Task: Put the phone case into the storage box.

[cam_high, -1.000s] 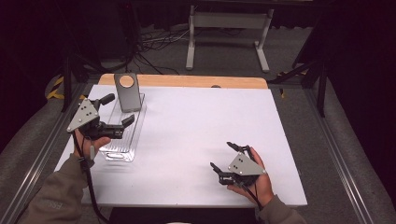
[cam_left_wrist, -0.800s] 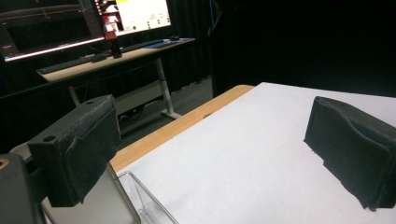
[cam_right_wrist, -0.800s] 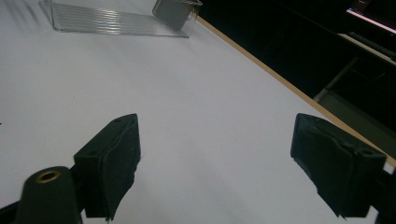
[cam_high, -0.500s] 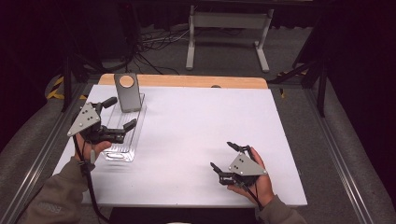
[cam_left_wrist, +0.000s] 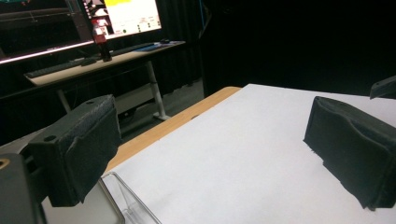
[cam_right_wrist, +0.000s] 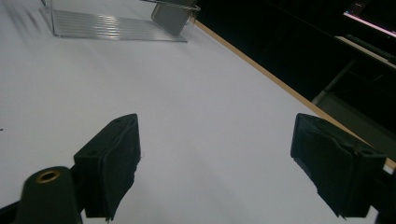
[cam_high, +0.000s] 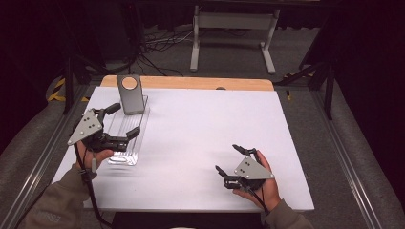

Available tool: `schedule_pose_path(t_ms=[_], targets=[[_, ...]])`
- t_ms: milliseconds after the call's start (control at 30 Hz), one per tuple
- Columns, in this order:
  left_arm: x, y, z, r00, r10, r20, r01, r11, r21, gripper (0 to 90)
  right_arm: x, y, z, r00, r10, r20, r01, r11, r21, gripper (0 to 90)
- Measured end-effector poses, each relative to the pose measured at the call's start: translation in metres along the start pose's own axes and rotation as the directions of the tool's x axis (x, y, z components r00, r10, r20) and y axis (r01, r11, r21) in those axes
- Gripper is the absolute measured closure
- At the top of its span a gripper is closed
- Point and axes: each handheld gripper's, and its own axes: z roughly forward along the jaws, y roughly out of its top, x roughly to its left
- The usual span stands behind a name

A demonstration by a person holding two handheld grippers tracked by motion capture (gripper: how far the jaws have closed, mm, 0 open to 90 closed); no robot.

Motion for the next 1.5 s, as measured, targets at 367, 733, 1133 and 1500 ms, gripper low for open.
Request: schedule_pose_path(t_ms=[367, 733, 1133, 1500], targets=[[-0.011, -0.003, -0.001, 0.9997, 0.012, 0.021, -0.012, 0.9998, 0.013, 4.1, -0.002, 0.002, -0.002, 0.9999, 0.013, 0.009, -0.013, 1.000, -0.020, 16.9], [-0.021, -0.004, -0.003, 0.9993, 0.011, 0.036, -0.012, 0.9999, 0.010, 4.1, -0.004, 0.002, -0.004, 0.9996, 0.026, 0.013, -0.025, 0.999, -0.028, 16.9], [-0.029, -0.006, -0.005, 0.9988, 0.009, 0.047, -0.010, 0.9999, 0.010, 4.2, -0.005, 0.003, -0.005, 0.9995, 0.028, 0.017, -0.028, 0.999, -0.034, 16.8], [-0.036, -0.009, -0.007, 0.9983, 0.007, 0.059, -0.007, 0.9999, 0.012, 4.3, -0.005, 0.003, -0.005, 0.9995, 0.026, 0.016, -0.026, 0.999, -0.034, 16.8]])
